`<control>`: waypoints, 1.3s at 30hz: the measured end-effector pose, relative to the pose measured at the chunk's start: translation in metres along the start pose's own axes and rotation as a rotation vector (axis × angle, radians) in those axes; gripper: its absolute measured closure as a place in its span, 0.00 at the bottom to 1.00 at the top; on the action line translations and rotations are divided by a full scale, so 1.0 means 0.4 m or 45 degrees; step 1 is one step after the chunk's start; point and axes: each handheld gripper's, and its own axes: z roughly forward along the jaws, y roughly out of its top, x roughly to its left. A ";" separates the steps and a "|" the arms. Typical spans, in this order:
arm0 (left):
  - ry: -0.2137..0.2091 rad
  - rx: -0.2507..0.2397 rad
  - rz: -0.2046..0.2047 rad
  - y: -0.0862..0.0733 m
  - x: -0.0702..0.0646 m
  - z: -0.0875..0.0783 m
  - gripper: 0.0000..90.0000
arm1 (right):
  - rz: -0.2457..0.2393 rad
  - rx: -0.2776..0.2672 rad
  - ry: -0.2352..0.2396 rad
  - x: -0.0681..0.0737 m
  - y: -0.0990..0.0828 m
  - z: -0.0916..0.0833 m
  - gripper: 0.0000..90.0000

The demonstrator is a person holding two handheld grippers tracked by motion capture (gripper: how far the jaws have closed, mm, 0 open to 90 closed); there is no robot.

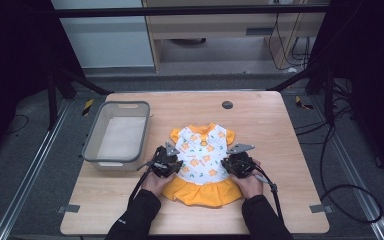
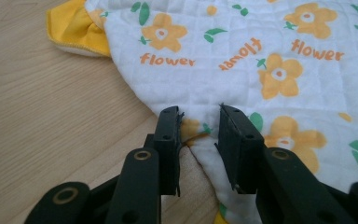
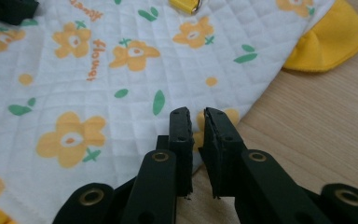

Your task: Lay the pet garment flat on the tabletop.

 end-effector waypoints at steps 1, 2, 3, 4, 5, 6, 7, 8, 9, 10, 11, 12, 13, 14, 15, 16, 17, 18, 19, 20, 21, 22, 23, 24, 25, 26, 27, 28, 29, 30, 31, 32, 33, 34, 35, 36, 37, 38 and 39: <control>-0.008 -0.006 -0.010 -0.005 0.001 -0.002 0.76 | 0.016 -0.023 0.007 -0.004 -0.002 0.005 0.91; -0.008 -0.006 -0.010 -0.005 0.001 -0.002 0.76 | 0.016 -0.025 0.006 -0.006 -0.001 0.006 0.91; -0.013 -0.014 -0.016 -0.008 0.000 -0.003 0.76 | 0.000 -0.028 -0.002 -0.009 0.000 0.008 0.91; -0.013 -0.014 -0.016 -0.008 0.000 -0.003 0.76 | -0.001 -0.036 -0.007 -0.010 0.001 0.011 0.91; -0.006 -0.018 -0.003 -0.009 -0.004 -0.004 0.76 | 0.002 -0.047 -0.012 -0.011 0.001 0.014 0.91; 0.010 -0.022 0.015 -0.008 -0.006 -0.007 0.76 | 0.015 -0.049 -0.009 -0.012 0.000 0.014 0.91; 0.010 -0.022 0.015 -0.008 -0.006 -0.007 0.75 | 0.015 -0.049 -0.009 -0.012 0.000 0.014 0.91; 0.022 -0.034 0.030 -0.004 -0.009 -0.014 0.73 | -0.001 -0.045 -0.019 -0.010 0.000 0.010 0.91; 0.008 -0.091 0.013 0.003 -0.010 -0.032 0.73 | -0.013 -0.043 -0.018 -0.008 0.000 0.005 0.91; 0.008 -0.091 0.013 0.003 -0.010 -0.032 0.72 | -0.005 -0.055 -0.010 -0.006 0.001 -0.001 0.91; -0.014 -0.120 0.014 0.008 -0.013 -0.055 0.72 | -0.007 -0.073 0.003 -0.002 0.002 -0.013 0.91; -0.014 -0.120 0.014 0.008 -0.013 -0.055 0.72 | -0.011 -0.081 0.010 0.002 0.004 -0.022 0.91; -0.019 -0.124 0.029 0.008 -0.018 -0.066 0.72 | -0.011 -0.081 0.010 0.002 0.004 -0.022 0.91; -0.044 -0.117 0.064 0.001 -0.028 -0.086 0.71 | -0.041 -0.115 0.036 0.013 0.003 -0.051 0.90; -0.058 -0.106 0.075 -0.007 -0.033 -0.094 0.70 | -0.044 -0.124 0.045 0.018 0.001 -0.061 0.90; -0.058 -0.106 0.075 -0.007 -0.033 -0.094 0.70 | -0.055 -0.135 0.056 0.023 -0.004 -0.073 0.90; -0.074 -0.083 0.100 -0.029 -0.044 -0.111 0.69 | -0.057 -0.136 0.069 0.028 -0.011 -0.083 0.90; -0.081 -0.087 0.110 -0.040 -0.045 -0.120 0.69 | -0.055 -0.133 0.081 0.033 -0.019 -0.093 0.90; -0.081 -0.087 0.110 -0.040 -0.045 -0.120 0.68 | -0.055 -0.133 0.081 0.033 -0.019 -0.093 0.90; -0.100 -0.102 0.087 -0.063 -0.042 -0.144 0.67 | -0.053 -0.138 0.099 0.039 -0.037 -0.111 0.89; -0.102 -0.112 0.084 -0.072 -0.040 -0.157 0.67 | -0.047 -0.143 0.107 0.039 -0.045 -0.120 0.88; -0.098 -0.121 0.077 -0.081 -0.038 -0.170 0.66 | -0.046 -0.150 0.112 0.039 -0.052 -0.129 0.87; -0.102 -0.136 0.063 -0.089 -0.034 -0.183 0.65 | -0.036 -0.161 0.118 0.038 -0.058 -0.138 0.87; -0.102 -0.136 0.063 -0.089 -0.034 -0.183 0.64 | -0.036 -0.161 0.118 0.038 -0.058 -0.138 0.87; -0.107 -0.156 0.047 -0.101 -0.028 -0.198 0.62 | -0.013 -0.187 0.123 0.032 -0.069 -0.159 0.82; -0.096 -0.167 0.029 -0.120 -0.021 -0.215 0.61 | -0.002 -0.197 0.124 0.029 -0.073 -0.166 0.80; -0.096 -0.174 0.012 -0.131 -0.017 -0.224 0.60 | 0.018 -0.211 0.119 0.025 -0.078 -0.176 0.77; -0.096 -0.174 0.012 -0.131 -0.017 -0.224 0.57 | 0.018 -0.211 0.119 0.025 -0.078 -0.176 0.77; -0.092 -0.185 -0.011 -0.147 -0.007 -0.237 0.57 | 0.037 -0.234 0.114 0.019 -0.084 -0.186 0.72; -0.091 -0.190 -0.030 -0.157 0.000 -0.246 0.55 | 0.056 -0.261 0.100 0.010 -0.093 -0.200 0.68; -0.092 -0.196 -0.052 -0.166 0.009 -0.255 0.53 | 0.071 -0.275 0.086 0.004 -0.099 -0.208 0.63; -0.090 -0.203 -0.073 -0.175 0.017 -0.264 0.51 | 0.091 -0.288 0.069 -0.001 -0.107 -0.216 0.59; -0.084 -0.211 -0.086 -0.183 0.023 -0.270 0.50 | 0.101 -0.295 0.053 -0.008 -0.116 -0.222 0.57; -0.056 -0.215 -0.093 -0.200 0.036 -0.283 0.47 | 0.115 -0.288 0.010 -0.021 -0.132 -0.231 0.52; -0.056 -0.215 -0.093 -0.200 0.036 -0.283 0.45 | 0.118 -0.287 -0.006 -0.028 -0.138 -0.234 0.49; -0.033 -0.216 -0.101 -0.212 0.044 -0.290 0.43 | 0.139 -0.283 -0.033 -0.039 -0.148 -0.241 0.46; -0.006 -0.215 -0.107 -0.227 0.055 -0.298 0.42 | 0.156 -0.281 -0.048 -0.046 -0.154 -0.245 0.44; -0.008 -0.217 -0.135 -0.235 0.061 -0.302 0.41 | 0.174 -0.284 -0.067 -0.056 -0.162 -0.250 0.42; -0.008 -0.217 -0.135 -0.235 0.061 -0.302 0.39 | 0.174 -0.284 -0.067 -0.056 -0.162 -0.250 0.42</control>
